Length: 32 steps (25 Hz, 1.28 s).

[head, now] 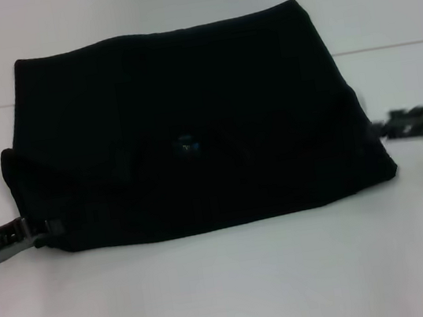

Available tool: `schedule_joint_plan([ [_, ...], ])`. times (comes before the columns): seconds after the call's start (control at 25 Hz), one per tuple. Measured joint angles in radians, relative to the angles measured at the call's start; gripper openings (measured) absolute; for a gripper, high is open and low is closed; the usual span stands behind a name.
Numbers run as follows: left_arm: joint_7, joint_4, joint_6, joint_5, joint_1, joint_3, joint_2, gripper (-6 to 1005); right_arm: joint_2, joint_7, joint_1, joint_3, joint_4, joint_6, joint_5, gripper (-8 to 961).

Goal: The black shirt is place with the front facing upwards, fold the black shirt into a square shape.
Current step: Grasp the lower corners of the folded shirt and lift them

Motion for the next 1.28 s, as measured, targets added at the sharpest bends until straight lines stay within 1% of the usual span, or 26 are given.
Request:
schedule_joint_plan([
  [0.04, 0.000, 0.000, 0.003, 0.000, 0.000, 0.000, 0.000, 62, -0.023, 0.087, 0.014, -0.002, -0.018, 0.000, -0.027, 919],
  [0.12, 0.000, 0.000, 0.013, 0.000, 0.000, 0.000, 0.001, 58, -0.078, 0.294, 0.051, -0.004, -0.044, -0.003, -0.115, 914],
  [0.2, 0.000, 0.000, 0.021, 0.000, 0.000, -0.001, 0.001, 55, -0.112, 0.452, 0.093, -0.006, -0.049, -0.012, -0.212, 908],
  [0.24, 0.000, 0.000, 0.025, 0.000, 0.000, -0.001, 0.001, 53, -0.122, 0.526, 0.113, -0.007, -0.055, -0.020, -0.273, 906],
  [0.28, 0.000, 0.000, 0.027, 0.000, 0.000, -0.001, 0.002, 53, -0.125, 0.569, 0.129, -0.007, -0.065, -0.024, -0.321, 903],
  [0.36, 0.000, -0.001, 0.029, 0.000, -0.003, 0.000, 0.001, 53, -0.121, 0.625, 0.161, -0.007, -0.083, -0.037, -0.412, 898],
  [0.48, 0.000, -0.003, 0.037, 0.000, -0.007, 0.000, 0.001, 53, -0.102, 0.646, 0.207, -0.020, -0.071, -0.036, -0.510, 890],
  [0.56, 0.000, -0.003, 0.041, 0.000, -0.008, 0.000, 0.001, 53, -0.089, 0.647, 0.225, -0.048, -0.047, -0.014, -0.536, 885],
  [0.8, 0.000, -0.002, 0.046, 0.000, -0.010, 0.000, 0.003, 53, -0.063, 0.642, 0.252, -0.077, 0.017, 0.078, -0.539, 869],
  [1.12, 0.000, -0.002, 0.046, 0.000, -0.012, 0.000, 0.003, 53, -0.009, 0.638, 0.298, -0.120, 0.079, 0.183, -0.539, 848],
  [1.28, 0.000, -0.002, 0.047, 0.000, -0.012, 0.000, 0.003, 53, 0.004, 0.640, 0.317, -0.158, 0.119, 0.229, -0.544, 838],
])
